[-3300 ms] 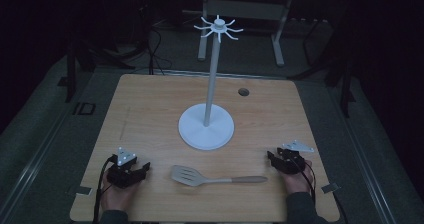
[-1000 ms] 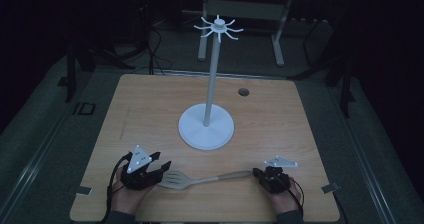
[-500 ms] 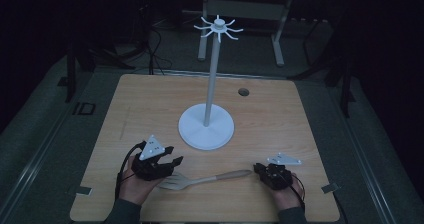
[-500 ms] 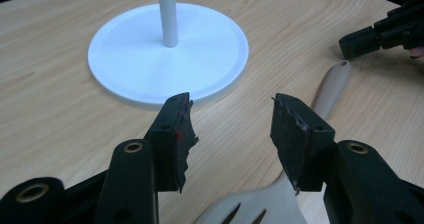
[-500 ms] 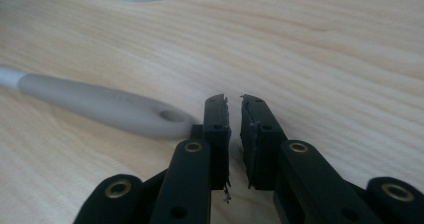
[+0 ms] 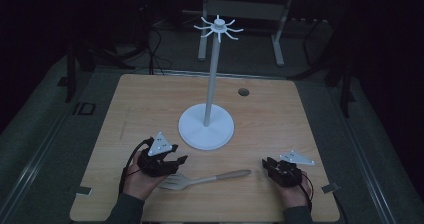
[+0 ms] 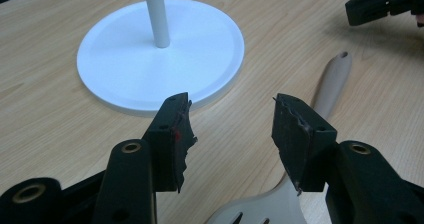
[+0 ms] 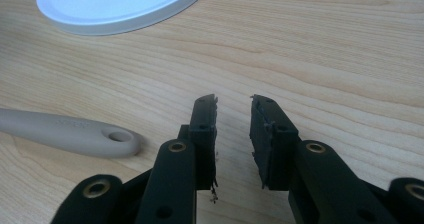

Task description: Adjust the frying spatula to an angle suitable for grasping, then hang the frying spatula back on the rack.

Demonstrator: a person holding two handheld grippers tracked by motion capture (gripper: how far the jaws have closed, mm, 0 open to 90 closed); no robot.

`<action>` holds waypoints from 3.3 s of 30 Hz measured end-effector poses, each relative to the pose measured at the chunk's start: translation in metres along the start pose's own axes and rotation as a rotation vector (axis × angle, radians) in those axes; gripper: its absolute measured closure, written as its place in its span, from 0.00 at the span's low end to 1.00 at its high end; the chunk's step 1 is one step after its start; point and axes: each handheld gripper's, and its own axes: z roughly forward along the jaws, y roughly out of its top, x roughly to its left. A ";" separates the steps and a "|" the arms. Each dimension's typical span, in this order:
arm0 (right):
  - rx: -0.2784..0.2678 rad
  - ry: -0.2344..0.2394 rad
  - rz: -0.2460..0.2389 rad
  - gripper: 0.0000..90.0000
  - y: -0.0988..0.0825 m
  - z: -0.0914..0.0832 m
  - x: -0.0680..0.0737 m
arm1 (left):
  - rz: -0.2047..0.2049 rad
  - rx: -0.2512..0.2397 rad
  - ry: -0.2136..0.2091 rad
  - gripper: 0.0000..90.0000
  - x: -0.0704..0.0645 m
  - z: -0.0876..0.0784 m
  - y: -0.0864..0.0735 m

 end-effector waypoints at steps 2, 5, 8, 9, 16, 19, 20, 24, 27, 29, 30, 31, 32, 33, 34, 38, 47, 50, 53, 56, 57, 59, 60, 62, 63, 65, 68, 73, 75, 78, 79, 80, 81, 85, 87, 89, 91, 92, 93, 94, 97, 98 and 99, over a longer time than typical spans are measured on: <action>-0.004 -0.001 0.002 0.80 0.000 0.000 -0.001 | 0.003 0.003 -0.004 0.55 0.000 0.000 0.001; -0.018 -0.007 -0.004 0.79 0.000 -0.002 -0.002 | 0.021 0.008 -0.011 0.55 0.000 0.002 0.005; -0.017 -0.009 -0.001 0.78 0.000 -0.002 -0.003 | 0.023 -0.001 -0.014 0.55 0.001 0.001 0.008; -0.017 -0.010 0.000 0.78 0.000 -0.002 -0.003 | 0.020 -0.004 -0.016 0.55 0.001 0.001 0.009; -0.026 -0.030 0.009 0.73 0.000 -0.005 -0.007 | 0.050 0.002 -0.038 0.55 -0.002 0.003 0.020; -0.028 -0.033 0.009 0.73 0.000 -0.006 -0.008 | 0.060 0.008 -0.061 0.55 -0.005 0.005 0.025; -0.028 -0.033 0.009 0.73 0.000 -0.006 -0.008 | 0.060 0.008 -0.061 0.56 -0.005 0.005 0.025; -0.036 -0.042 0.009 0.72 0.000 -0.007 -0.008 | 0.076 0.032 -0.085 0.58 -0.008 0.009 0.031; -0.040 -0.051 0.006 0.71 0.000 -0.008 -0.009 | 0.092 0.059 -0.107 0.58 -0.011 0.015 0.038; -0.045 -0.056 0.007 0.69 0.000 -0.009 -0.009 | 0.093 0.071 -0.116 0.58 -0.012 0.017 0.040; -0.045 -0.057 0.007 0.69 0.000 -0.009 -0.009 | 0.095 0.075 -0.121 0.58 -0.013 0.019 0.042; -0.045 -0.057 0.007 0.68 0.000 -0.009 -0.010 | 0.103 0.086 -0.124 0.58 -0.013 0.020 0.043; -0.044 -0.057 0.009 0.68 0.000 -0.008 -0.010 | 0.103 0.088 -0.126 0.58 -0.014 0.022 0.044; -0.046 -0.057 0.010 0.68 0.000 -0.008 -0.010 | 0.110 0.099 -0.130 0.58 -0.015 0.023 0.046; -0.046 -0.056 0.010 0.68 0.000 -0.008 -0.010 | 0.119 0.111 -0.133 0.58 -0.016 0.025 0.047; -0.053 -0.059 0.013 0.67 0.000 -0.009 -0.010 | 0.141 0.130 -0.143 0.60 -0.019 0.028 0.051; -0.058 -0.063 0.009 0.66 0.000 -0.010 -0.010 | 0.198 0.189 -0.165 0.60 -0.027 0.037 0.057; -0.058 -0.065 0.009 0.66 0.000 -0.010 -0.010 | 0.212 0.210 -0.177 0.60 -0.030 0.040 0.058; -0.058 -0.065 0.009 0.65 0.000 -0.010 -0.010 | 0.229 0.242 -0.188 0.60 -0.032 0.044 0.059; -0.055 -0.063 0.008 0.65 0.000 -0.009 -0.010 | 0.237 0.261 -0.193 0.60 -0.034 0.047 0.060; -0.053 -0.064 0.008 0.65 0.000 -0.009 -0.010 | 0.237 0.261 -0.193 0.60 -0.034 0.047 0.060; -0.052 -0.065 0.007 0.64 0.000 -0.009 -0.010 | 0.255 0.302 -0.211 0.60 -0.039 0.053 0.060; -0.052 -0.065 0.006 0.64 0.000 -0.009 -0.010 | 0.262 0.311 -0.215 0.60 -0.040 0.054 0.061; -0.052 -0.066 0.006 0.63 0.000 -0.009 -0.010 | 0.269 0.331 -0.220 0.60 -0.042 0.057 0.060; -0.053 -0.065 0.006 0.63 0.000 -0.009 -0.010 | 0.277 0.342 -0.220 0.59 -0.044 0.059 0.060; -0.052 -0.066 0.006 0.63 0.000 -0.009 -0.010 | 0.291 0.359 -0.228 0.59 -0.046 0.061 0.060; -0.052 -0.066 0.006 0.63 0.000 -0.009 -0.010 | 0.307 0.391 -0.234 0.60 -0.049 0.066 0.060; -0.044 -0.063 0.007 0.62 -0.001 -0.008 -0.010 | 0.313 0.426 -0.234 0.61 -0.051 0.073 0.059; -0.044 -0.063 0.007 0.62 -0.001 -0.008 -0.010 | 0.311 0.439 -0.238 0.62 -0.051 0.076 0.059; -0.045 -0.064 0.009 0.62 -0.001 -0.008 -0.011 | 0.320 0.455 -0.242 0.63 -0.053 0.079 0.058; -0.045 -0.065 0.011 0.62 -0.001 -0.008 -0.011 | 0.325 0.465 -0.244 0.64 -0.053 0.081 0.057; -0.044 -0.065 0.013 0.62 -0.001 -0.009 -0.011 | 0.327 0.468 -0.248 0.65 -0.054 0.082 0.057; -0.045 -0.065 0.013 0.62 -0.001 -0.009 -0.011 | 0.328 0.472 -0.251 0.65 -0.054 0.083 0.057; -0.048 -0.066 0.014 0.61 -0.001 -0.009 -0.011 | 0.334 0.493 -0.256 0.65 -0.056 0.088 0.055; -0.047 -0.066 0.015 0.61 -0.001 -0.009 -0.011 | 0.336 0.508 -0.257 0.65 -0.058 0.091 0.054; -0.046 -0.067 0.013 0.61 -0.001 -0.009 -0.011 | 0.342 0.521 -0.258 0.65 -0.058 0.094 0.053; -0.046 -0.065 0.008 0.61 -0.001 -0.008 -0.010 | 0.345 0.531 -0.259 0.64 -0.060 0.097 0.052; -0.046 -0.065 0.007 0.61 -0.001 -0.008 -0.010 | 0.348 0.534 -0.261 0.64 -0.060 0.098 0.052; -0.046 -0.064 0.006 0.61 -0.001 -0.008 -0.010 | 0.350 0.539 -0.262 0.64 -0.060 0.099 0.051; -0.046 -0.065 0.005 0.61 -0.001 -0.008 -0.010 | 0.351 0.547 -0.264 0.64 -0.061 0.101 0.051; -0.046 -0.065 0.005 0.61 -0.001 -0.008 -0.010 | 0.360 0.569 -0.269 0.64 -0.062 0.105 0.050; -0.046 -0.064 0.005 0.61 -0.001 -0.008 -0.010 | 0.363 0.578 -0.270 0.65 -0.063 0.106 0.049; -0.046 -0.065 0.004 0.61 -0.001 -0.008 -0.009 | 0.360 0.586 -0.270 0.65 -0.064 0.107 0.049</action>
